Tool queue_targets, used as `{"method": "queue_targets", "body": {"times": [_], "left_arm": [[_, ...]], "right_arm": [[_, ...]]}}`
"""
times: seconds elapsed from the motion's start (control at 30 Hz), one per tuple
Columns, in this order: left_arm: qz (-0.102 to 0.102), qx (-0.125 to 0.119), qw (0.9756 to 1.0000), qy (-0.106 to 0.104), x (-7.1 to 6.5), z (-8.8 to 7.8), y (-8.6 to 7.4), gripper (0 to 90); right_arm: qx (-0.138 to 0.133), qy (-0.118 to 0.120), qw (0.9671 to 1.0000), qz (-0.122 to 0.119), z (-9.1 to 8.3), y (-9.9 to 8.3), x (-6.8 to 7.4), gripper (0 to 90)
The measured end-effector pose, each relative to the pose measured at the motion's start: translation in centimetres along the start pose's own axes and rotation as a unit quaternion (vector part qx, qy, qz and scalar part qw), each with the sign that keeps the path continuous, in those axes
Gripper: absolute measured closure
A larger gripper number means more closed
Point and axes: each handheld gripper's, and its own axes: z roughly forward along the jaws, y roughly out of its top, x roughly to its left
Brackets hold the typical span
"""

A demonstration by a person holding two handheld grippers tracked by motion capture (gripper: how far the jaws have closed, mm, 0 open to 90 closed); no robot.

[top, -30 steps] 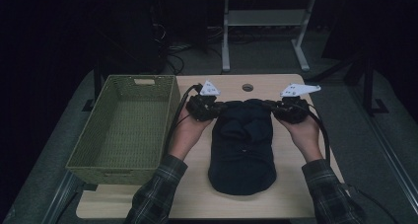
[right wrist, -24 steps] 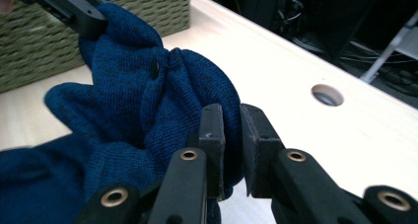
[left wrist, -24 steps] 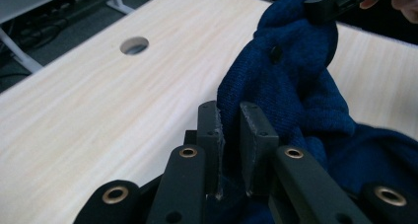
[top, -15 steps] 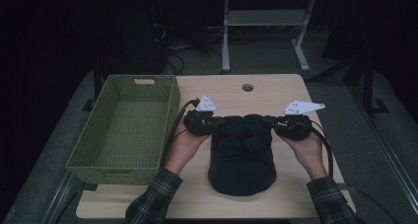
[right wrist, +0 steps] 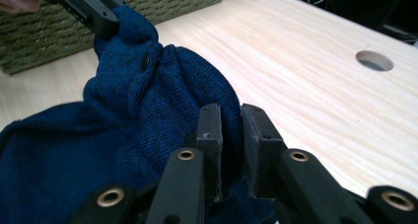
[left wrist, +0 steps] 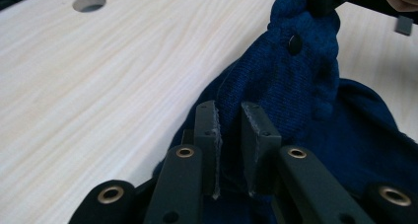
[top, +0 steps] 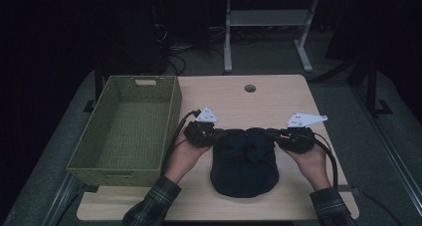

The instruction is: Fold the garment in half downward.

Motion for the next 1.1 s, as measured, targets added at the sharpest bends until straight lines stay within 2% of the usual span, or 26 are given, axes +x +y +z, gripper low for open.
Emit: {"method": "queue_targets", "body": {"times": [0.17, 0.27, 0.37, 0.53, 0.6, 0.83, 1.03, 1.07, 1.1], "left_arm": [[-0.011, 0.004, 0.9998, -0.016, -0.4, -0.1, -0.6, 77.8], [-0.011, 0.008, 0.9997, -0.023, -0.7, -0.2, -1.0, 77.3], [-0.011, 0.012, 0.9995, -0.028, -1.0, -0.3, -1.4, 76.6], [-0.011, 0.018, 0.9991, -0.037, -1.6, -0.1, -2.1, 75.6], [-0.014, 0.020, 0.9989, -0.040, -1.7, -0.1, -2.2, 75.1], [-0.018, 0.025, 0.9980, -0.055, -2.1, -0.3, -2.8, 70.5], [-0.021, 0.031, 0.9973, -0.064, -2.7, -0.3, -3.3, 68.0], [-0.016, 0.035, 0.9972, -0.064, -2.7, -0.4, -3.4, 67.7], [-0.022, 0.033, 0.9970, -0.066, -2.9, -0.4, -3.5, 67.4]], "right_arm": [[0.005, 0.003, 1.0000, -0.004, -0.5, -0.6, 0.9, 77.3], [0.013, 0.009, 0.9999, -0.005, -0.6, -0.9, 1.2, 76.2], [0.007, 0.014, 0.9999, -0.002, -0.8, -1.2, 1.6, 75.6], [0.020, 0.023, 0.9995, 0.001, -1.1, -2.1, 2.1, 73.8], [0.013, 0.021, 0.9997, -0.003, -1.2, -2.3, 2.3, 73.3], [0.019, 0.034, 0.9992, 0.011, -1.6, -2.9, 2.8, 70.2], [0.018, 0.044, 0.9988, 0.014, -2.0, -3.4, 3.5, 69.2], [0.017, 0.044, 0.9988, 0.010, -2.1, -3.5, 3.5, 69.1], [0.020, 0.047, 0.9986, 0.013, -2.1, -3.6, 3.6, 69.0]]}}
